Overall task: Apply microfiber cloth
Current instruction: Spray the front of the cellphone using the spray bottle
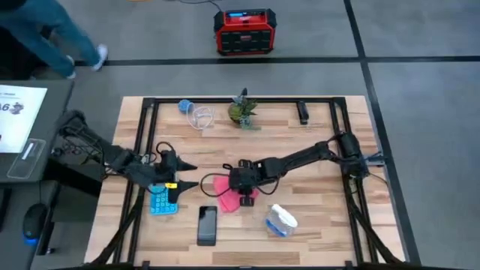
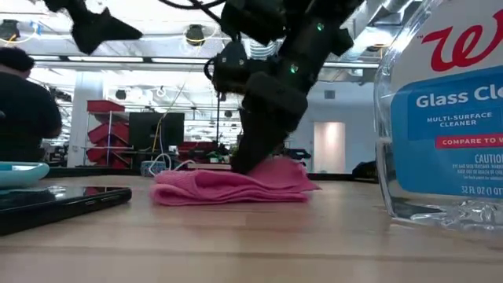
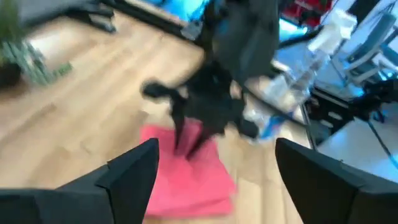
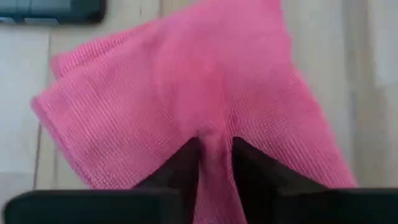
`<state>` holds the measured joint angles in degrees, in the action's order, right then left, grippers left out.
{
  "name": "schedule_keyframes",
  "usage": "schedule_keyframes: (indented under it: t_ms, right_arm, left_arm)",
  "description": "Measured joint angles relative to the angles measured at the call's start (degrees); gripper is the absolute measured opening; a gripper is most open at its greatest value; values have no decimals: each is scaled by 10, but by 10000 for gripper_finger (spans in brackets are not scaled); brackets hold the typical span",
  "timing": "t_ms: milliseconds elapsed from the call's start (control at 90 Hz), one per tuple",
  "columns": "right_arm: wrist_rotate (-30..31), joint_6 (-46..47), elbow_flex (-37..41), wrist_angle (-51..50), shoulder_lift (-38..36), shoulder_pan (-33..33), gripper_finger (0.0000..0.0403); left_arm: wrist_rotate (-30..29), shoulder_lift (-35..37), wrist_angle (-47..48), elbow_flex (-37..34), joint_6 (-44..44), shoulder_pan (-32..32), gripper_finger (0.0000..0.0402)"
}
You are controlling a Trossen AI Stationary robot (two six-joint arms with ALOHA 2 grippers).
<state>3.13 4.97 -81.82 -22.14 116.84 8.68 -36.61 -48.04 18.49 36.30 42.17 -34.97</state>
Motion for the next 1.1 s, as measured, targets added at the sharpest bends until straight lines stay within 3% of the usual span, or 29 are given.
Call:
schedule_keyframes:
  t_ms: [200,433,678,833,956,1100]
  right_arm:
    - [-6,-19,-26,18,-26,-1,166]
    - [-111,-16,-40,100,-10,-1,195]
    - [-144,16,-40,150,-10,-3,196]
    - [-178,24,-40,169,1,-10,196]
    - [-225,37,-42,189,25,-17,196]
    - [-268,59,-78,197,74,-25,196]
  left_arm:
    - [32,-117,104,77,120,-48,260]
    - [156,-262,169,153,306,-110,252]
    - [92,-385,19,161,457,-197,251]
    - [63,-469,-71,161,488,-209,244]
    - [63,-521,-138,161,467,-206,213]
    - [55,-550,-135,161,468,-197,158]
